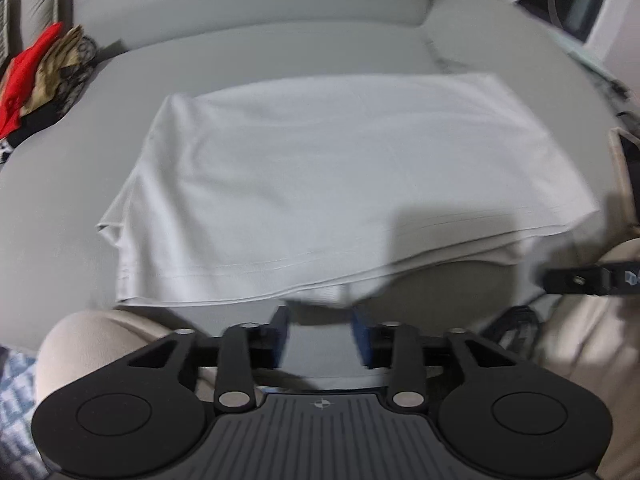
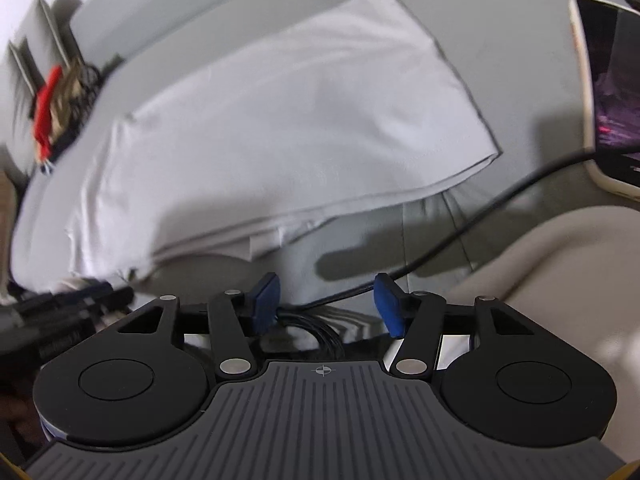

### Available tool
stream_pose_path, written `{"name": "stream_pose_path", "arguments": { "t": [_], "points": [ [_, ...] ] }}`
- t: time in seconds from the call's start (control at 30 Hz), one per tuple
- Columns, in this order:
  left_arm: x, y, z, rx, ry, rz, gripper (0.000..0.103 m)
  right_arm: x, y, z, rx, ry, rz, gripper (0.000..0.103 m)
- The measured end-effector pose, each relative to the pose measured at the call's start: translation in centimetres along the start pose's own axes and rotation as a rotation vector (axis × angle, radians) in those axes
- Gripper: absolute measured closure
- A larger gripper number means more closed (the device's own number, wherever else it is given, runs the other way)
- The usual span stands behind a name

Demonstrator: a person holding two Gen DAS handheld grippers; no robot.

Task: Fold clothes

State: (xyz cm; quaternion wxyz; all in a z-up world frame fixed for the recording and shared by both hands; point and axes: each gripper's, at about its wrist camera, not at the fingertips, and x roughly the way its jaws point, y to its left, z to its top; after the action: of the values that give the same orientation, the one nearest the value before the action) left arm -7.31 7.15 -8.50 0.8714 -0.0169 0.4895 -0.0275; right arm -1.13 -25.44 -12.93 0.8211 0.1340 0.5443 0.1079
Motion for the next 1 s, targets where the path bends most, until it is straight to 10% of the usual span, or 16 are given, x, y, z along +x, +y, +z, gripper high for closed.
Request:
{"name": "stream_pose_path", "arguments": {
  "t": [0.13,0.23,0.4,0.53,0.73,0.87,1.0],
  "points": [
    [-1.1,-0.3,0.7,-0.007,-0.076,-0.022,0.052,-0.9,-0.8,0.5,0.046,-0.053,0.013,0.044],
    [-1.3,-0.1,1.2,-0.032,-0.109,-0.012,0.05,-4.4,-2.6,1.5,0.114,-0.283,0.039,0.046],
    [-1.2,0.9,1.8,-0.11,-0.124,-0.027,0.05,-8.7,-9.7,5.0,0.445,-0.674,-0.027,0.042],
    [-0.6,1.2,3.0,-0.264,-0.123,-0.106,0.05,-7.6,-16.5,7.1,0.832,-0.69,0.024,0.038],
    [0.2,-3.0,6.1,-0.15,-0.107,-0.23,0.049,-7.6,-17.9,7.1,0.868,-0.643,0.217,0.04],
    [0.6,-5.1,6.3,-0.063,-0.083,-0.261,0.05,-11.3,-17.5,5.8,0.846,-0.82,0.297,0.039],
    [0.5,-5.7,6.0,-0.048,-0.067,-0.308,0.05,-13.2,-18.4,4.7,1.03,-0.954,0.6,0.03]
  ]
}}
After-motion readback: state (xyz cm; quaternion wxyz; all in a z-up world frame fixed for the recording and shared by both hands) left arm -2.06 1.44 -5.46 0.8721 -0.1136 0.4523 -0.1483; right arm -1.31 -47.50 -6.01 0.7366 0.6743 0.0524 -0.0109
